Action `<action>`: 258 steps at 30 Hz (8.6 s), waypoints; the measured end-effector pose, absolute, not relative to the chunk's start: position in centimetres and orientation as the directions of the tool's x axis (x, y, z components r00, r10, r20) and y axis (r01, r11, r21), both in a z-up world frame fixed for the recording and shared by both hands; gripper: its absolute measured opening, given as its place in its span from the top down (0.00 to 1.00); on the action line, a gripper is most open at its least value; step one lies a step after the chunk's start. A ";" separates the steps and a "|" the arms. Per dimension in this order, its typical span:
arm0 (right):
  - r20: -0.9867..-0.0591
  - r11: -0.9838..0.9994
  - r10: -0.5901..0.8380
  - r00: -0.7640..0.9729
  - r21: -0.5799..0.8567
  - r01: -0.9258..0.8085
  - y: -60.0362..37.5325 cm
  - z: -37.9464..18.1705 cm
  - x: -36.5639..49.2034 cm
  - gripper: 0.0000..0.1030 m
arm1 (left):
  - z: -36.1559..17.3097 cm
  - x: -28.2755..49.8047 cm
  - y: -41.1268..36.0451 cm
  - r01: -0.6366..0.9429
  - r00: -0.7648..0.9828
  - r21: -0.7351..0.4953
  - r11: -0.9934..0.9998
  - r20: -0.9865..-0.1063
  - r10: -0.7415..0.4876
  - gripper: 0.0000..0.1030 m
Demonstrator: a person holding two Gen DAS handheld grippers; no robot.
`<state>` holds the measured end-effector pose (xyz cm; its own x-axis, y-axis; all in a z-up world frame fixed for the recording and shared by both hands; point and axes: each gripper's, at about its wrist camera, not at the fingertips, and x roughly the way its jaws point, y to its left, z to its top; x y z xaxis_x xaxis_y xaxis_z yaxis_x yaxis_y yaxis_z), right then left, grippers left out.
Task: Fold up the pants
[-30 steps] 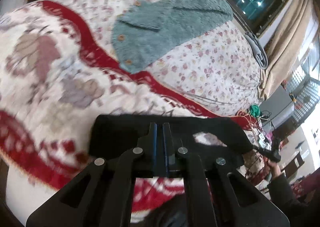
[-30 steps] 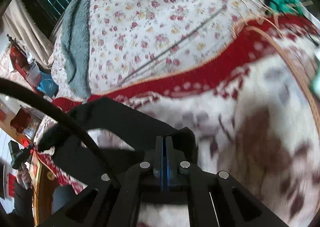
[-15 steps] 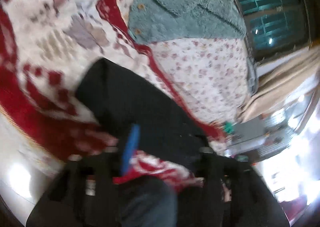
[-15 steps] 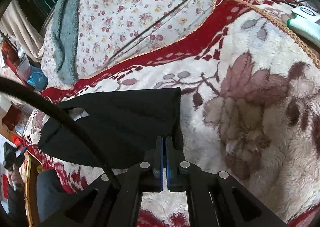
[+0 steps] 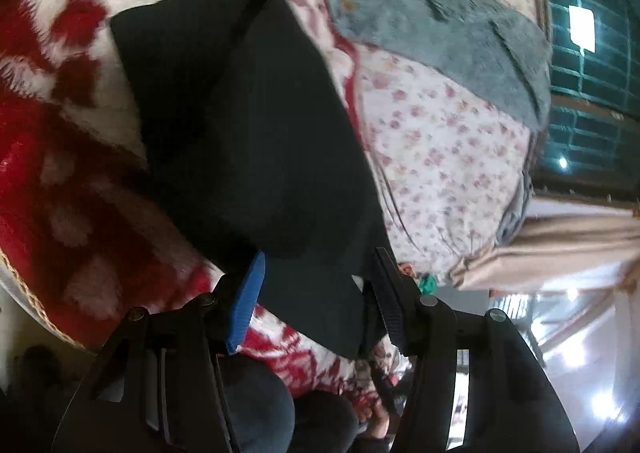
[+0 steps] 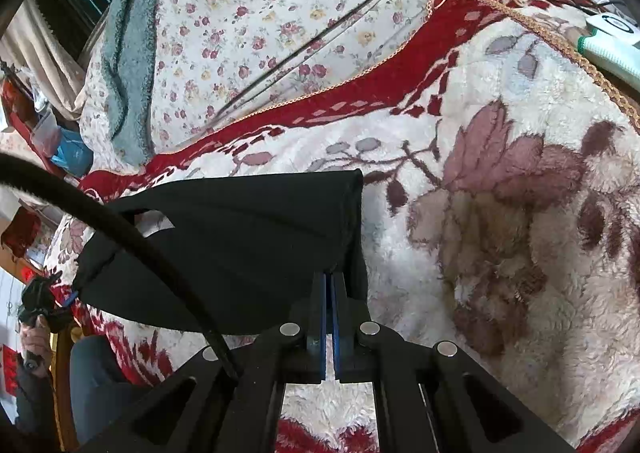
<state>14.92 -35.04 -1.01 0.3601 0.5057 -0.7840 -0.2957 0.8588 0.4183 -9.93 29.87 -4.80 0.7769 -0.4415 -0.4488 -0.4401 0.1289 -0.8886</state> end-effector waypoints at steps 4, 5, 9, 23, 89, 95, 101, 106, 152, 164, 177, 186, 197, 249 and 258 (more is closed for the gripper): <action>-0.787 0.861 0.502 0.360 0.413 -0.297 -34.9 -1.1 14.9 0.99 | -4.8 -10.1 30.8 -0.445 0.808 -0.885 0.141 -0.464 -0.363 0.49; -0.787 0.862 0.500 0.360 0.412 -0.296 -34.9 -1.1 15.0 0.99 | -4.9 -10.2 30.9 -0.440 0.815 -0.886 0.144 -0.462 -0.349 0.49; -0.786 0.863 0.498 0.366 0.410 -0.295 -34.9 -1.1 15.1 0.99 | -4.9 -10.0 30.4 -0.505 0.782 -0.832 0.227 -0.553 -0.286 0.93; -0.800 0.898 0.417 0.432 0.288 -0.332 -35.3 0.5 15.4 0.99 | -2.0 -12.1 34.5 -0.500 0.812 -0.808 0.313 -0.563 -0.156 0.95; -0.771 0.829 0.552 0.316 0.469 -0.303 -35.7 -0.5 15.9 0.98 | -6.3 -13.1 35.1 -0.506 0.809 -0.834 0.220 -0.548 -0.215 0.95; -0.895 0.964 0.240 0.376 0.175 -0.199 -35.6 -0.8 16.8 0.98 | -6.6 -11.9 35.5 -0.560 0.774 -0.796 0.231 -0.602 -0.198 0.95; -0.816 0.967 0.254 0.519 0.205 -0.150 -35.3 3.7 16.4 0.94 | -4.5 -13.4 35.5 -0.658 0.705 -0.700 0.278 -0.702 -0.100 0.87; -0.655 0.833 0.552 0.516 0.423 -0.356 -31.6 6.1 15.8 0.85 | 1.4 -16.4 34.1 -0.794 0.607 -0.547 0.265 -0.741 0.287 0.87; -0.879 0.954 0.210 0.427 0.089 -0.287 -27.3 -5.5 22.4 0.49 | -3.0 -2.4 21.6 -0.403 0.634 -0.308 0.862 -0.773 0.020 0.31; -0.776 0.948 0.318 0.544 0.242 -0.209 -31.2 1.8 16.9 0.46 | 0.9 -2.1 18.3 -0.455 0.672 -0.343 0.822 -0.737 0.064 0.15; -0.599 0.836 0.529 0.601 0.488 -0.249 -32.2 5.3 5.9 0.46 | 0.2 1.4 4.8 -0.265 0.687 -0.091 0.960 -0.716 0.121 0.15; -0.570 0.754 0.579 0.583 0.646 -0.118 -32.7 -0.3 6.3 0.49 | 0.1 1.3 2.2 -0.194 0.708 0.016 0.981 -0.690 0.151 0.15; -0.587 0.811 0.522 0.619 0.567 -0.146 -34.3 1.5 6.0 0.48 | -0.7 1.8 0.7 -0.162 0.686 0.107 0.981 -0.702 0.190 0.15; -0.631 0.800 0.455 0.629 0.600 0.023 -38.5 -1.2 6.3 0.48 | -0.6 1.6 2.8 -0.222 0.694 -0.043 0.974 -0.709 0.127 0.15; -0.660 0.801 0.461 0.593 0.597 0.043 -38.1 -2.6 7.1 0.48 | -0.6 1.8 3.3 -0.233 0.687 -0.066 0.970 -0.718 0.116 0.15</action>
<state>7.11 -38.14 -2.64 0.5928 0.4609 -0.6604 0.0431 0.8008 0.5974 1.78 3.32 -0.64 0.6868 0.1163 -0.7175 -0.2330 0.9702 -0.0658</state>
